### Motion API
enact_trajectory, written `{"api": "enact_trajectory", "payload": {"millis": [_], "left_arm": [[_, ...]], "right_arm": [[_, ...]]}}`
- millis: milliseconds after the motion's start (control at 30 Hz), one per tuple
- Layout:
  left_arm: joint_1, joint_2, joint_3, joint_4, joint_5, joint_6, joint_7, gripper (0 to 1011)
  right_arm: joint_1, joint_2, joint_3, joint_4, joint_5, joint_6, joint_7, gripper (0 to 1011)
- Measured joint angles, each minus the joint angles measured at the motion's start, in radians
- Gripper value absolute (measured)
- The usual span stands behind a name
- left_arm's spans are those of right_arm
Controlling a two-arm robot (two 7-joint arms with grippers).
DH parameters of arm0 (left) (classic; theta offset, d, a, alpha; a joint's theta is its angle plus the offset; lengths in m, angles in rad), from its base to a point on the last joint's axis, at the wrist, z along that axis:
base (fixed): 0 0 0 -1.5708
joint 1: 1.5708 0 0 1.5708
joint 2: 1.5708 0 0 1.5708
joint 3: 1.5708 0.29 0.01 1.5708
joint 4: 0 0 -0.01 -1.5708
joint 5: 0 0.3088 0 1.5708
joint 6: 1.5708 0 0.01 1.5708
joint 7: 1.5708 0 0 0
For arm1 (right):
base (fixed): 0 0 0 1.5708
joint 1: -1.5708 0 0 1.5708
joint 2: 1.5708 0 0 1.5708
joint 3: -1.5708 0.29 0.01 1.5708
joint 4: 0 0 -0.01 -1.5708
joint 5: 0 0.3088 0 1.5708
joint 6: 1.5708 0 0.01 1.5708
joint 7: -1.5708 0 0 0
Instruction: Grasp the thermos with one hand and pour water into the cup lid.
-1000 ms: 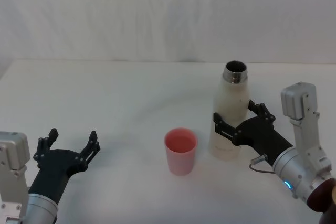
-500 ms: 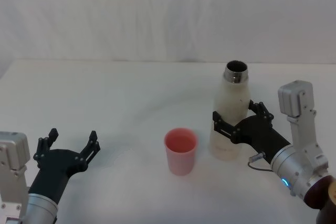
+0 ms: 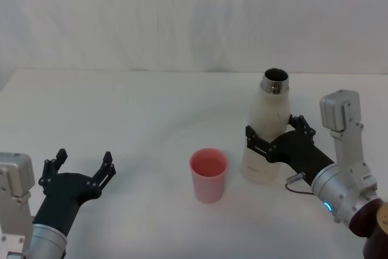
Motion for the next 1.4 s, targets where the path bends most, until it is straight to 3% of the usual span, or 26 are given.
{"api": "enact_trajectory", "payload": {"millis": [1033,1400], "left_arm": [[0.0,0.0,0.0,0.0,0.0,0.0,0.0,1001],[0.0,0.0,0.0,0.0,0.0,0.0,0.0,1001]], "right_arm": [[0.023,-0.004,-0.009,0.025,0.002,0.002,0.009,1002],[0.022,-0.004,-0.008,0.025,0.003,0.001,0.009,957]]}}
